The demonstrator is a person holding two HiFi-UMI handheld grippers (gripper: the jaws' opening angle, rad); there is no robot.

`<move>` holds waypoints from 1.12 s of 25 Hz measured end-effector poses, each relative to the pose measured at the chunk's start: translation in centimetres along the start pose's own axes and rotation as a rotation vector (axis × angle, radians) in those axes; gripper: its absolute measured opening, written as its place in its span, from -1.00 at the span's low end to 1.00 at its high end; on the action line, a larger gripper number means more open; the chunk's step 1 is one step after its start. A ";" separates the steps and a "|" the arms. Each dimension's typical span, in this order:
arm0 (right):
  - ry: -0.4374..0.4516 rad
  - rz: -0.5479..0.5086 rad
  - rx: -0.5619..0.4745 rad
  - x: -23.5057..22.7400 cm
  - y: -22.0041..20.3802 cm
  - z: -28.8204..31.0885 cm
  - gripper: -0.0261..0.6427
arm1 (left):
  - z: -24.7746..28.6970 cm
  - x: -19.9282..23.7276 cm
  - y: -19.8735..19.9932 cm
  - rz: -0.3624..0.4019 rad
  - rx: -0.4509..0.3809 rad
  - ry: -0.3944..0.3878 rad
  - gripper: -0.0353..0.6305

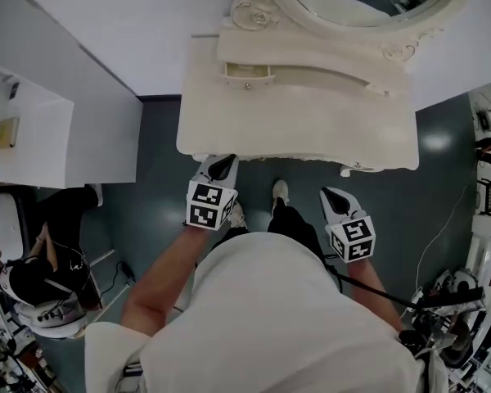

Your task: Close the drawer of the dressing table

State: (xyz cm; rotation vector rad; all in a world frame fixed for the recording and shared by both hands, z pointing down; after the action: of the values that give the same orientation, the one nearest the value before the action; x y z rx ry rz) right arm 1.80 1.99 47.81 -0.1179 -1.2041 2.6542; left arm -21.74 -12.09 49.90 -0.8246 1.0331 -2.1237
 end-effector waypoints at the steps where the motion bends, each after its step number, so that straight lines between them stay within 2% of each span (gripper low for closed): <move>1: 0.000 0.002 0.002 -0.5 0.3 0.5 -0.92 | 1.0 0.7 0.5 -0.002 -0.005 0.003 -0.88; 6: 0.028 -0.019 0.004 -3.3 2.6 3.6 -0.92 | 6.3 3.7 2.6 -0.035 -0.009 0.045 -0.74; 15: 0.106 -0.079 0.006 -13.3 7.7 9.0 -0.92 | 15.5 8.4 5.7 -0.119 0.041 0.195 -0.64; 20: 0.133 -0.089 0.036 -18.2 8.3 11.5 -0.92 | 19.8 10.5 5.7 -0.153 0.084 0.262 -0.59; 28: 0.178 -0.111 0.059 -23.3 8.8 13.8 -0.92 | 23.7 12.9 5.3 -0.184 0.136 0.354 -0.49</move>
State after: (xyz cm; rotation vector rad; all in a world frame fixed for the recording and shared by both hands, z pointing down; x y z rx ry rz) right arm 20.68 -19.23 49.84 -0.2634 -1.0449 2.5204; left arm -10.36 -34.74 60.58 -0.5038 1.0010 -2.5297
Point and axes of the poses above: the fingertips, and each gripper's own axes: z forward along the fingers, x to its left, y out of its top, the point moved 5 cm from there along -z, backward along the fingers, and after that the axes turned 6 degrees about -y, right-handed, at the moved point
